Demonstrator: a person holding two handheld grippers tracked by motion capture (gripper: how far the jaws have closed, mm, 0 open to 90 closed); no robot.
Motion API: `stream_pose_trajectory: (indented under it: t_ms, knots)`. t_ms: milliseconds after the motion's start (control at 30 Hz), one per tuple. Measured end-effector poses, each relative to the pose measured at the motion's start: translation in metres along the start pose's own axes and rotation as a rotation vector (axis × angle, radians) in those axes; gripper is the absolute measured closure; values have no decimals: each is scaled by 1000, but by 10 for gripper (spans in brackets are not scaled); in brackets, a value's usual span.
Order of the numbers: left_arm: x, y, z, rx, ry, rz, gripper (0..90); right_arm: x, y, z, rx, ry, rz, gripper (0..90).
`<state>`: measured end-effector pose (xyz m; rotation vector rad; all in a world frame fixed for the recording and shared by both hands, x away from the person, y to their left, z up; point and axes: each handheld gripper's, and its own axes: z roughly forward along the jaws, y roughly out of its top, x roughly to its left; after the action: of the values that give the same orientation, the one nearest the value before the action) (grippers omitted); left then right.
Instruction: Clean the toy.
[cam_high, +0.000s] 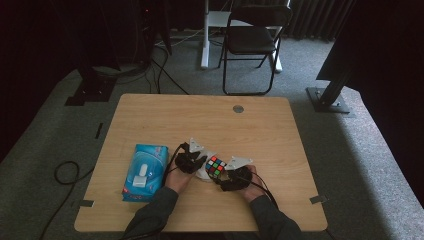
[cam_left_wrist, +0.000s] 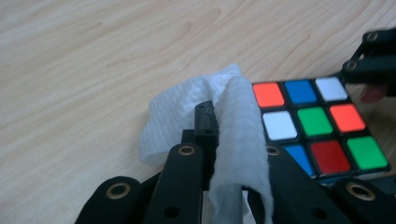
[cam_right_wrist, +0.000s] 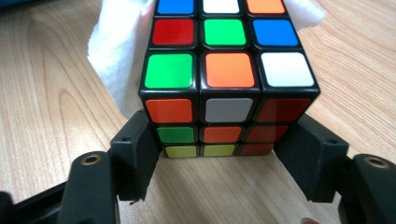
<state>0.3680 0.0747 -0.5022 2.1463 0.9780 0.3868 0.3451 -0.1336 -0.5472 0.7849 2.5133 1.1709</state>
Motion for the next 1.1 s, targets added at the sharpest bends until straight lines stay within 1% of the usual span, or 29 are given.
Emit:
stream_pose_trajectory:
  t_ms: [33,67,100,167,233,433,500,567,700,800,833,1000,1100]
  knots:
    - [-2,-2,0,4,-8,-10,860,-1,0,-1,3,-4,2,294]
    - [-3,-4,0,9,-10,-5,860,-2,-1,-1,4,-7,3,281]
    - [-4,-5,0,8,-14,-10,859,-2,-1,-2,6,-12,4,272]
    - [-6,-8,0,8,-24,-18,859,-3,-1,-3,7,-18,7,270]
    - [-6,-10,0,13,-31,-17,859,-4,-1,-4,4,-25,9,264]
    - [-8,-14,-1,17,-40,-21,859,-9,-2,-9,-10,-38,28,255]
    - [-11,-16,-1,16,-47,-11,859,-11,-2,-11,-16,-43,30,254]
    - [-13,-17,-1,16,-44,-10,858,-11,-2,-12,-20,-44,40,254]
    - [-16,-19,-3,15,-54,-6,858,-12,-1,-17,-39,-30,40,263]
    - [-18,-19,-4,12,-56,-4,857,-11,1,-19,-47,-31,39,264]
    - [-21,-19,-4,14,-54,8,857,-11,1,-20,-51,-33,35,263]
    - [-23,-19,-4,12,-65,8,857,-9,5,-29,-108,-11,50,247]
    - [-26,-18,-4,9,-72,5,857,-10,9,-35,-141,-7,62,250]
